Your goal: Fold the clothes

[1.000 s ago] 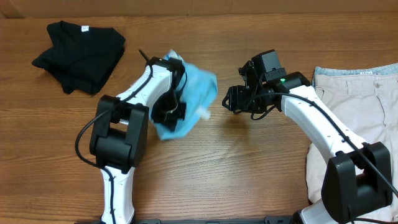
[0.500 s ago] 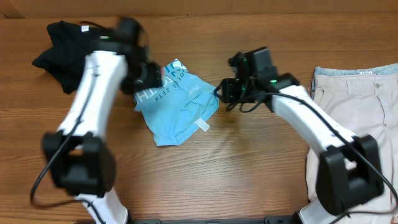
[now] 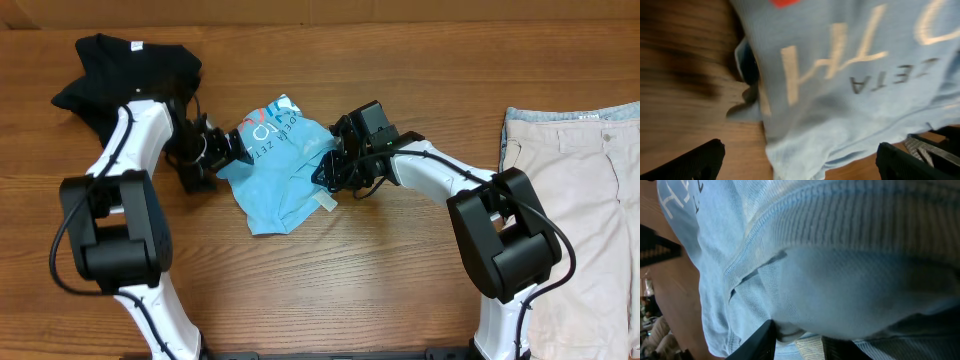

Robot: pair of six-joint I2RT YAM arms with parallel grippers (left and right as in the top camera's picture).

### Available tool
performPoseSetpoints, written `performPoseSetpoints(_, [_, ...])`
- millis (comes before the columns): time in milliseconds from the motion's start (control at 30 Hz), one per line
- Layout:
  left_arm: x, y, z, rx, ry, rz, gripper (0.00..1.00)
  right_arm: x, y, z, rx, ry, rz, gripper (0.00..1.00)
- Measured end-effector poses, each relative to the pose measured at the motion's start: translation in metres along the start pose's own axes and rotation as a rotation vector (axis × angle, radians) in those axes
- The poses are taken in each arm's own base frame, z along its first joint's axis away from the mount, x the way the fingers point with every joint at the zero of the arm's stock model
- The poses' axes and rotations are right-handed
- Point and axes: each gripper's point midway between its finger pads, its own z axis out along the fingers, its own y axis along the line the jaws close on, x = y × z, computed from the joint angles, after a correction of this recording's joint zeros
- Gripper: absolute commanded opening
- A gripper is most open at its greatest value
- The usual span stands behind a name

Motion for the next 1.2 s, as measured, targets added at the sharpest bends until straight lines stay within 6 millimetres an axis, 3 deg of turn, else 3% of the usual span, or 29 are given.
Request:
performPoseSetpoints(133, [0.003,-0.001,0.024,0.077,0.071,-0.032,1.0,0.001,0.0,0.0,-0.003,0.004,0.009,0.34])
performPoseSetpoints(400, [-0.013,-0.047,0.034,0.314,0.056,-0.005,1.0,0.001,0.0,0.0,-0.003,0.005,0.013,0.34])
performPoseSetpoints(567, [-0.015,-0.079,0.049,0.394,0.072,0.007,0.78,0.001,0.0,0.0,-0.002,0.006,0.014,0.34])
performPoseSetpoints(667, [-0.015,-0.091,0.059,0.396,0.07,0.004,0.59,0.003,-0.001,0.0,0.001,0.012,0.018,0.34])
performPoseSetpoints(733, [-0.014,-0.096,0.065,0.382,0.068,-0.007,0.54,0.005,-0.001,0.0,0.004,0.018,0.022,0.34])
performPoseSetpoints(767, [-0.015,-0.096,0.067,0.37,0.063,-0.016,0.55,0.005,-0.002,0.0,0.006,0.021,0.025,0.34])
performPoseSetpoints(867, [-0.017,-0.098,0.066,0.373,0.062,-0.05,0.8,0.007,-0.002,0.0,0.008,0.026,0.028,0.34])
performPoseSetpoints(933, [-0.019,-0.104,0.063,0.39,0.056,-0.059,0.85,0.008,-0.003,0.0,0.01,0.031,0.036,0.33])
performPoseSetpoints(1100, [-0.027,-0.118,0.06,0.445,0.027,-0.045,0.85,0.01,-0.005,0.002,0.015,0.039,0.082,0.33])
performPoseSetpoints(1200, [-0.028,-0.129,0.066,0.445,0.006,-0.012,0.74,0.012,-0.009,0.006,0.018,0.051,0.107,0.33])
